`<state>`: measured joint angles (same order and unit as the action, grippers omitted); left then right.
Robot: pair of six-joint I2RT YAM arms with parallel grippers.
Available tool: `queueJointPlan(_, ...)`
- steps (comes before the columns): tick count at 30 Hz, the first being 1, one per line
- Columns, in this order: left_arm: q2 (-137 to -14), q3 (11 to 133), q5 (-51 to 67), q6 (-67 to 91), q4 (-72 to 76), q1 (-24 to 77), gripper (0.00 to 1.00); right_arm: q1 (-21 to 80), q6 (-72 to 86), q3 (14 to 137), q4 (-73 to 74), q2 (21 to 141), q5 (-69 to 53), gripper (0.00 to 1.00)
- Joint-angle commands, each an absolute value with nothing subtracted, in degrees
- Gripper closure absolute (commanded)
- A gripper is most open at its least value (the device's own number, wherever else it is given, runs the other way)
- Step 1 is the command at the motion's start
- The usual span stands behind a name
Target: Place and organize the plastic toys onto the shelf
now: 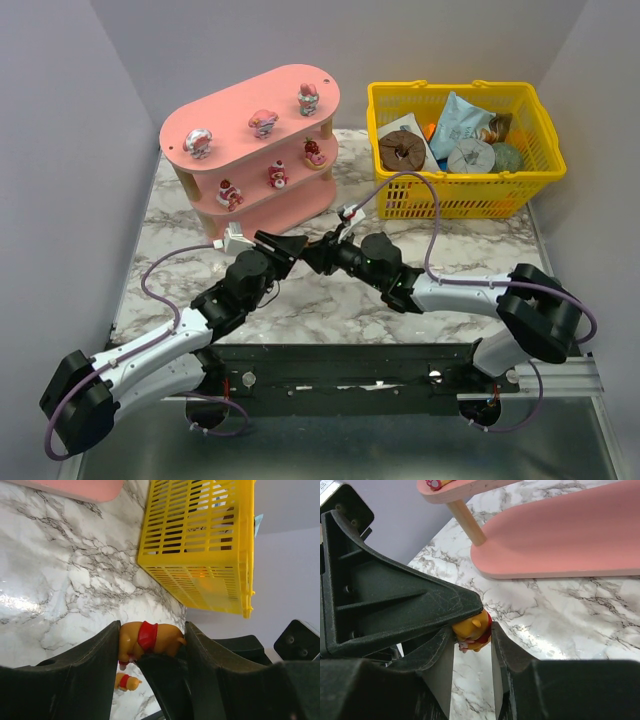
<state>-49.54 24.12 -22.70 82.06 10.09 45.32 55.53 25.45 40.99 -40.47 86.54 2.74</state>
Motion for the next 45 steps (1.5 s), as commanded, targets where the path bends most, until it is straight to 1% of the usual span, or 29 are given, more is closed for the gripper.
queueJointPlan(1, -48.43, 23.29, -21.88, 82.71, 11.52, 45.88, 0.52, 55.63, 24.79, 42.1, -43.51, 88.15, 5.54, 0.94)
queueJointPlan(2, -48.25, 23.55, -22.15, 82.44, 10.64, 45.88, 0.45, 55.63, 24.61, 41.93, -43.42, 88.24, 5.8, 0.99)
queueJointPlan(3, -48.08, 23.73, -22.32, 82.18, 10.03, 45.88, 0.32, 55.63, 24.09, 41.58, -43.33, 88.24, 5.89, 0.99)
queueJointPlan(6, -47.29, 26.71, -25.04, 79.99, 1.78, 45.88, 0.14, 55.63, 21.9, 40.17, -43.94, 88.42, 5.71, 0.99)
queueJointPlan(7, -46.68, 27.68, -27.14, 79.02, -4.25, 45.88, 0.11, 55.63, 21.36, 39.82, -43.86, 88.68, 5.8, 0.99)
queueJointPlan(9, -45.88, 30.4, -29.69, 77.7, -9.47, 45.88, 0.06, 55.55, 18.74, 39.29, -43.33, 89.56, 5.45, 0.99)
queueJointPlan(10, -44.83, 31.19, -30.84, 77.52, -14.71, 45.88, 0.05, 55.63, 17.85, 38.24, -43.59, 91.04, 5.1, 0.99)
queueJointPlan(13, -41.68, 32.61, -35.32, 75.76, -20.54, 45.79, 0.03, 55.55, 15.74, 34.21, -50.34, 95.08, 4.22, 0.99)
queueJointPlan(14, -40.7, 32.61, -36.29, 74.11, -20.83, 45.79, 0.02, 55.63, 15.38, 33.84, -53.06, 96.4, 3.78, 0.99)
queueJointPlan(18, -37.36, 32.78, -37.79, 71.12, -22.06, 45.7, 0.02, 55.81, 13.89, 33.57, -56.42, 101.24, 4.74, 0.99)
queueJointPlan(22, -37.09, 34.1, -38.15, 69.44, -24.07, 45.53, 0.01, 56.25, 13.45, 34.71, -56.69, 103.8, 5.62, 0.98)
queueJointPlan(26, -37.35, 34.28, -37.53, 68.73, -23.82, 45.35, 0.01, 56.69, 13.1, 35.86, -55.73, 105.99, 6.5, 0.95)
queueJointPlan(29, -37.53, 33.75, -36.74, 68.12, -22.77, 45.09, 0.01, 56.78, 12.92, 37.09, -55.55, 107.93, 6.59, 0.91)
queueJointPlan(30, -37.62, 33.75, -36.56, 68.03, -22.59, 45.0, 0.01, 56.95, 13.01, 37.35, -55.37, 108.45, 6.85, 0.87)
queueJointPlan(31, -37.97, 33.75, -36.3, 67.77, -22.24, 45.0, 0.01, 57.04, 13.01, 38.05, -55.28, 109.24, 6.86, 0.86)
queueJointPlan(35, -39.11, 34.28, -34.28, 66.54, -21.88, 44.21, 0.01, 57.04, 12.75, 39.64, -53.97, 110.65, 7.29, 0.85)
queueJointPlan(38, -40.08, 34.28, -33.31, 66.53, -21.71, 43.77, 0.01, 57.13, 12.74, 39.64, -54.05, 110.92, 7.73, 0.81)
queueJointPlan(39, -40.17, 34.36, -32.61, 66.53, -21.71, 43.51, 0.01, 57.13, 12.83, 39.55, -54.14, 110.74, 7.73, 0.76)
queueJointPlan(41, -40.69, 34.37, -32.08, 66.62, -21.71, 43.33, 0.01, 57.22, 12.92, 39.2, -54.4, 110.22, 7.74, 0.71)
queueJointPlan(42, -40.69, 34.28, -31.56, 66.62, -21.71, 43.07, 0.01, 57.13, 13.01, 38.94, -54.4, 109.87, 7.56, 0.64)
queueJointPlan(44, -41.31, 34.45, -31.12, 66.71, -22.06, 42.8, 0.01, 57.22, 13.18, 38.67, -54.06, 109.25, 7.47, 0.59)
queueJointPlan(45, -41.31, 34.45, -30.94, 66.8, -22.23, 42.72, 0.01, 57.22, 13.18, 38.76, -53.7, 108.64, 7.04, 0.52)
